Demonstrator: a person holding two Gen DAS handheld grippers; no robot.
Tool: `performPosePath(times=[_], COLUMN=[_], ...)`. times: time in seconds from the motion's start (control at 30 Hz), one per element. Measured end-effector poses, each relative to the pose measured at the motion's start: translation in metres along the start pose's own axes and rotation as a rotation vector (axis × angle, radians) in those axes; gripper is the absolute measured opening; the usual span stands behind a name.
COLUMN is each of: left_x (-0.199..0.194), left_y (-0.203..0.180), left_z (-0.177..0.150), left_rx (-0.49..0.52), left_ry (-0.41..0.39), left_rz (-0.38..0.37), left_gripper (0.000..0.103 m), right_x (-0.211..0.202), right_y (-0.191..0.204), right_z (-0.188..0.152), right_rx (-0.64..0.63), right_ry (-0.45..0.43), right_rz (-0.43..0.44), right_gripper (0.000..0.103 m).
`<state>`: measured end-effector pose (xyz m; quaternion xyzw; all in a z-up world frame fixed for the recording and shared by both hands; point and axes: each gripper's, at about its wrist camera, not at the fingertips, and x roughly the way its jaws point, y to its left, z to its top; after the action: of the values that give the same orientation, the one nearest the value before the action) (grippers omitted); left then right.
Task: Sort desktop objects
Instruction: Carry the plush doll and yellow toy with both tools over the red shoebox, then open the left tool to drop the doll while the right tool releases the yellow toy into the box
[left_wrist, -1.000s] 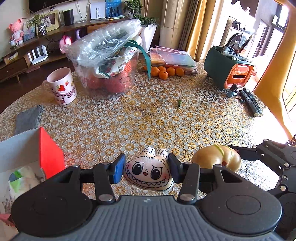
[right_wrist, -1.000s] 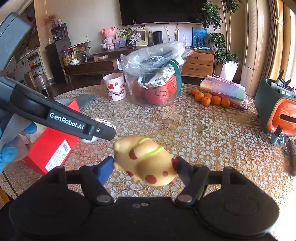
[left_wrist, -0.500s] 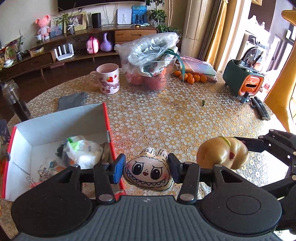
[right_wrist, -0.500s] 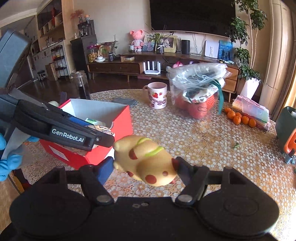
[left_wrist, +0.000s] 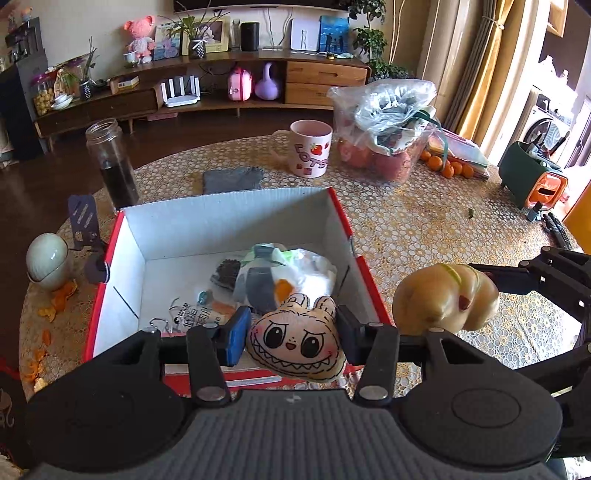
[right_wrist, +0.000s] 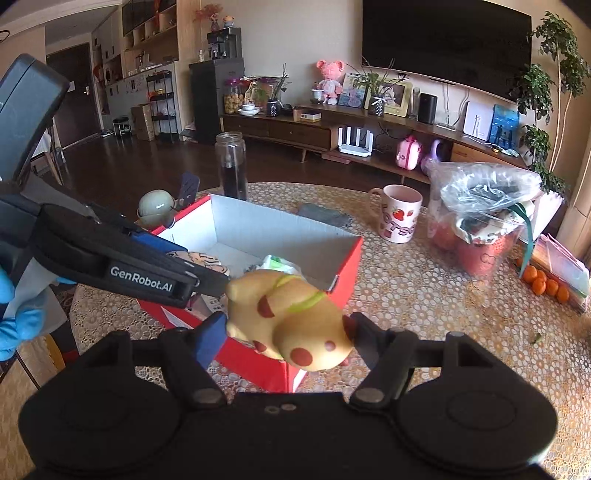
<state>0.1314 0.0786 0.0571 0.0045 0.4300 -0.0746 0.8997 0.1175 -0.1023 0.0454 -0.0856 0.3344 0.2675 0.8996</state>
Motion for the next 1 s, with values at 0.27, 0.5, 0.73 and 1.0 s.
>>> performPosePath(times=[0.27, 0.5, 0.73, 1.0], left_x=[0.018, 0.046, 0.076, 0.112], left_y=[0.045, 0.072, 0.093, 0.103], left_z=[0.004, 0.011, 0.022, 0.028], left_rx=[-0.032, -0.044, -0.074, -0.083], left_ry=[0.005, 0.013, 0.019, 0.069], left_rz=[0.055, 0.085, 0.119, 0.123], left_gripper=[0.049, 0.049, 0.049, 0.049], right_x=[0.042, 0.077, 0.104, 0.129], right_y=[0.021, 0.025, 0.035, 0.055], right_z=[0.014, 0.028, 0.033, 0.028], right_rx=[-0.003, 0.005, -0.004, -0.03], right_ry=[0.042, 0.07, 0.1, 0.138], right_rz=[0.0, 0.001, 0.019, 0.048], right_gripper=[0.072, 0.072, 0.072, 0.072])
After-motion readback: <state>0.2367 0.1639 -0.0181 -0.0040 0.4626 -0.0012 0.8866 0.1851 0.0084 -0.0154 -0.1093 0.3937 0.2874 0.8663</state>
